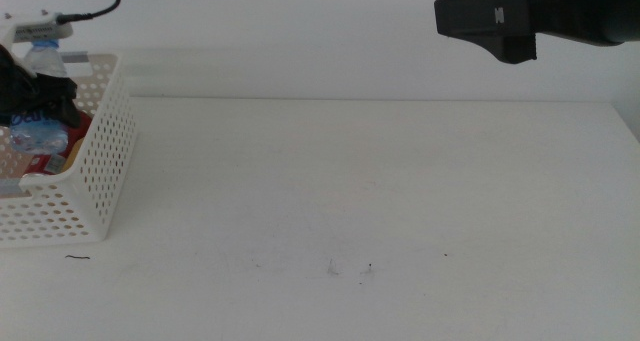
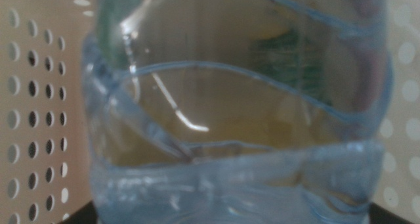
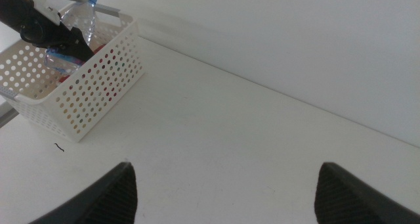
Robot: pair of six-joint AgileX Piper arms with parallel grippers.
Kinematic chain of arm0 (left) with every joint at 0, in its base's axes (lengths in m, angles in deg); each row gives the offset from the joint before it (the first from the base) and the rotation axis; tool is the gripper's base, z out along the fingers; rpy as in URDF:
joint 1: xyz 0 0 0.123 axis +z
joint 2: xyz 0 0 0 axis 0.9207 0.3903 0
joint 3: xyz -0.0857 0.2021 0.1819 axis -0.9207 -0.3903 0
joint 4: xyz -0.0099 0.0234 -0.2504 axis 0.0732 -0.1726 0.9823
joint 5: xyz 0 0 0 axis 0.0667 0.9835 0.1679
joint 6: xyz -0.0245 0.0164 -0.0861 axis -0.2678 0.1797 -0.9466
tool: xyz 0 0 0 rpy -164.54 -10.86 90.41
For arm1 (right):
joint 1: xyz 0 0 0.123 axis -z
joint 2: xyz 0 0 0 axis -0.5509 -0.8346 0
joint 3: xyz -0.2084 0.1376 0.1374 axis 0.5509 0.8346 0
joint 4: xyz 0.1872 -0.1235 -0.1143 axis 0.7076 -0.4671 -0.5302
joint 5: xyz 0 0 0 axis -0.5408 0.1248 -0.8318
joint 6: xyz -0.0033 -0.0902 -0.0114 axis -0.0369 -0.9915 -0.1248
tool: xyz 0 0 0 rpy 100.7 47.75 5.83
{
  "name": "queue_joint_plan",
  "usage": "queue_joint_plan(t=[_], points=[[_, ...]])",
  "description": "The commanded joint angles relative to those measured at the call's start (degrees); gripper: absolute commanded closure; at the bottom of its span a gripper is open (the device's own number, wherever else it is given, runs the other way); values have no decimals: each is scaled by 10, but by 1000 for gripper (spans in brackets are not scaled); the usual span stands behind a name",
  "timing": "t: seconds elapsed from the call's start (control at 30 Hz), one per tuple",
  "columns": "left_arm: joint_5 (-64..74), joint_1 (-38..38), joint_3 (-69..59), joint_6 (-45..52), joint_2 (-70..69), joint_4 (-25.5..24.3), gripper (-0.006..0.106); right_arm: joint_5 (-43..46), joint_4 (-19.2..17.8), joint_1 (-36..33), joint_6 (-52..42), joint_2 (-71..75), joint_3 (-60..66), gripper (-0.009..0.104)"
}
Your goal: Use arms to grab the bottles and put them into the dustbin to the left of the table.
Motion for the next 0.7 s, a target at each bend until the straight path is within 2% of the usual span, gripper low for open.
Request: queue_joint_plan(t=[0.0, 0.1, 0.13, 0.43, 0.57, 0.67], points=[[-16, -3, 9, 12, -5, 13, 42, 5, -7, 3, 1, 4, -4, 6], [-13, -3, 9, 9, -4, 11, 10, 5, -7, 3, 1, 4, -4, 6], [-7, -3, 9, 11, -5, 11, 6, 5, -7, 3, 1, 4, -4, 6], [35, -19, 9, -9, -76, 19, 7, 5, -7, 3, 1, 4, -4, 6], [38, -58, -23, -8, -154, 15, 7, 5, -7, 3, 1, 4, -4, 6], [-3, -99, -67, -64, -230, 1, 7, 5, -7, 3, 1, 4, -4, 6]])
